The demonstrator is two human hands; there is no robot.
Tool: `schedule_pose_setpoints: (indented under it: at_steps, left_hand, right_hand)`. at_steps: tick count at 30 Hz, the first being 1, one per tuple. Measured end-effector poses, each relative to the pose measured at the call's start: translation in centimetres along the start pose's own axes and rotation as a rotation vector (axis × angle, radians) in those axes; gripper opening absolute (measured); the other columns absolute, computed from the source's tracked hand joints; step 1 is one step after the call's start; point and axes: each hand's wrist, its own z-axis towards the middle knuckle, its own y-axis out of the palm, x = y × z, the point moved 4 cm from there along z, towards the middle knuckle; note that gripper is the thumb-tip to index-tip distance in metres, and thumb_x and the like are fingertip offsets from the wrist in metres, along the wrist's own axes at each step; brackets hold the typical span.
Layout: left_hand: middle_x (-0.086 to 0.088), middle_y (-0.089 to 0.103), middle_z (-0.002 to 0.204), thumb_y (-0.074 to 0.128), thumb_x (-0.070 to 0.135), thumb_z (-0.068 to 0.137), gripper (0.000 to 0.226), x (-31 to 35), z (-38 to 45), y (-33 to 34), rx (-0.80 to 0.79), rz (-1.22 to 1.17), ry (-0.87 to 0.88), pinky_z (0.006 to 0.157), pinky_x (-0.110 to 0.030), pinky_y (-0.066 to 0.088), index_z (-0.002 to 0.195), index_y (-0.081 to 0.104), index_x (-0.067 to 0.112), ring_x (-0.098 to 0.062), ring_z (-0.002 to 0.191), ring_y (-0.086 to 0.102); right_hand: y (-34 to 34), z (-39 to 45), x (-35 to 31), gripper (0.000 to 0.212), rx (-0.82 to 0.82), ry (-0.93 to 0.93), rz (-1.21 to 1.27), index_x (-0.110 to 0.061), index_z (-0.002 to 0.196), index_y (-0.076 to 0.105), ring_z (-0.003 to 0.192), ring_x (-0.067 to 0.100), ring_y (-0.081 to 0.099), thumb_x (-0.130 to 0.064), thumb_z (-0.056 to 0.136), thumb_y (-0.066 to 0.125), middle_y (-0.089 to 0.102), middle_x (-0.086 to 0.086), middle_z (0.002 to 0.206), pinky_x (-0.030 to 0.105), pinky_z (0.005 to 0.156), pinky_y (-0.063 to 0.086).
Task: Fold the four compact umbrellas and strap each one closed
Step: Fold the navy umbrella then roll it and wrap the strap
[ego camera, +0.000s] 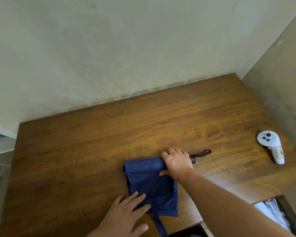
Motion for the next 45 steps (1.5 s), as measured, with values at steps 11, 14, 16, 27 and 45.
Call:
schedule_pose_setpoints:
  at_steps: [11,14,16,27,45]
  left_hand:
    - [0.030,0.071,0.108,0.057,0.075,0.084,0.042,-0.5,2.8,-2.8,0.034,-0.171,-0.017,0.080,-0.020,0.057,0.113,0.075,0.051,0.008,0.090,0.069]
    - [0.034,0.069,0.109,0.056,0.080,0.078,0.042,-0.2,2.4,-3.1,0.021,-0.218,-0.004,0.077,-0.016,0.056,0.107,0.075,0.056,0.013,0.090,0.067]
    - [0.034,0.069,0.110,0.056,0.080,0.075,0.043,0.0,2.3,-3.3,0.060,-0.222,0.000,0.077,-0.016,0.057,0.106,0.075,0.057,0.012,0.089,0.067]
    - [0.029,0.065,0.128,0.051,0.077,0.079,0.045,-0.3,-0.2,-0.9,-0.018,0.045,0.007,0.090,-0.015,0.056,0.117,0.069,0.058,0.005,0.115,0.066]
    - [0.017,0.071,0.102,0.079,0.054,0.060,0.050,0.3,3.5,-28.0,-0.146,-0.121,-0.263,0.085,-0.040,0.059,0.105,0.061,0.040,-0.008,0.092,0.068]
  right_hand:
    - [0.1,-1.0,0.9,0.058,-0.102,-0.132,0.023,-0.018,0.131,0.050,0.126,0.033,0.048,-0.039,0.086,0.080,0.041,0.008,0.139,0.048,0.097,0.054]
    - [-0.3,-1.1,1.2,0.057,-0.167,-0.136,0.021,-0.017,0.132,0.051,0.128,0.031,0.046,-0.023,0.084,0.080,0.042,0.009,0.139,0.045,0.100,0.053]
    - [-0.4,-1.4,0.7,0.052,-0.159,-0.088,0.011,-0.014,0.132,0.052,0.127,0.031,0.047,-0.016,0.087,0.078,0.045,0.010,0.136,0.044,0.099,0.053]
    - [1.6,-4.6,-0.6,0.045,-0.123,0.078,0.091,-0.017,0.123,0.047,0.115,0.035,0.062,-0.006,0.087,0.071,0.066,0.011,0.120,0.041,0.075,0.050]
    - [-18.5,-11.2,-2.4,0.067,0.158,-0.377,-0.112,-0.024,0.124,0.046,0.098,0.037,0.067,-0.022,0.070,0.085,0.070,0.008,0.111,0.042,0.072,0.052]
